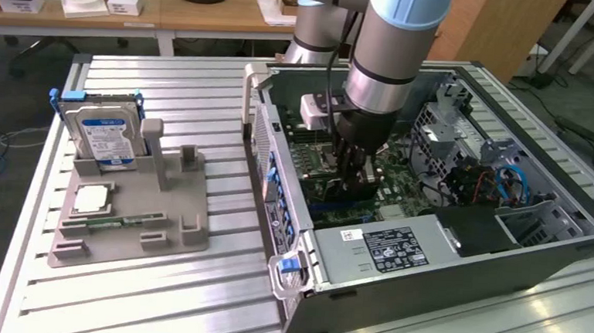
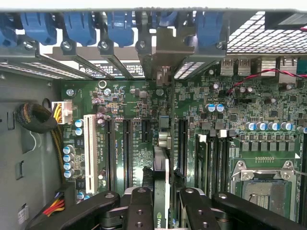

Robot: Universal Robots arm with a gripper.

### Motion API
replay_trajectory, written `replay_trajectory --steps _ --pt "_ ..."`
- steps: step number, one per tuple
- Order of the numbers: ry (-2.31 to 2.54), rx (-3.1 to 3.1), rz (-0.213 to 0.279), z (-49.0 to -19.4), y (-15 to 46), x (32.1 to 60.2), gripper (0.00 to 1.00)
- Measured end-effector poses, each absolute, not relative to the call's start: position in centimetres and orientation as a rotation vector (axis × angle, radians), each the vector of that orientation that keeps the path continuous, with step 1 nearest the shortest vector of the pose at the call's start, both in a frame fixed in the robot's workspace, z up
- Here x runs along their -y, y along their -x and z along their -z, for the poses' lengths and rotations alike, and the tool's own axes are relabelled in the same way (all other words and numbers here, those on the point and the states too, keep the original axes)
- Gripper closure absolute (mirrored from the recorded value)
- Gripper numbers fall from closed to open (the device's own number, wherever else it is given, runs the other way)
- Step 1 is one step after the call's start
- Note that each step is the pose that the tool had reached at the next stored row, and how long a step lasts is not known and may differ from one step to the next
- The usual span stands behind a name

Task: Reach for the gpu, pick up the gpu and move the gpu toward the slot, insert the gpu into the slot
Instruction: 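Insert the gpu into the slot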

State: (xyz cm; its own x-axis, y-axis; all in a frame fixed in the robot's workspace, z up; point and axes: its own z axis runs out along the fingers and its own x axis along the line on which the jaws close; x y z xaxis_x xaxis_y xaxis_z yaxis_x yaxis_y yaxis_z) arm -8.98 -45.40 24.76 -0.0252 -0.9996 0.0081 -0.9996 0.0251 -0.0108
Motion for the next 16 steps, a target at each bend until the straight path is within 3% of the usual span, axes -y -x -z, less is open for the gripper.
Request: replay_trajectory --steps 16 --pt "2.192 -2.248 0.021 -24.39 8.99 45.39 0.74"
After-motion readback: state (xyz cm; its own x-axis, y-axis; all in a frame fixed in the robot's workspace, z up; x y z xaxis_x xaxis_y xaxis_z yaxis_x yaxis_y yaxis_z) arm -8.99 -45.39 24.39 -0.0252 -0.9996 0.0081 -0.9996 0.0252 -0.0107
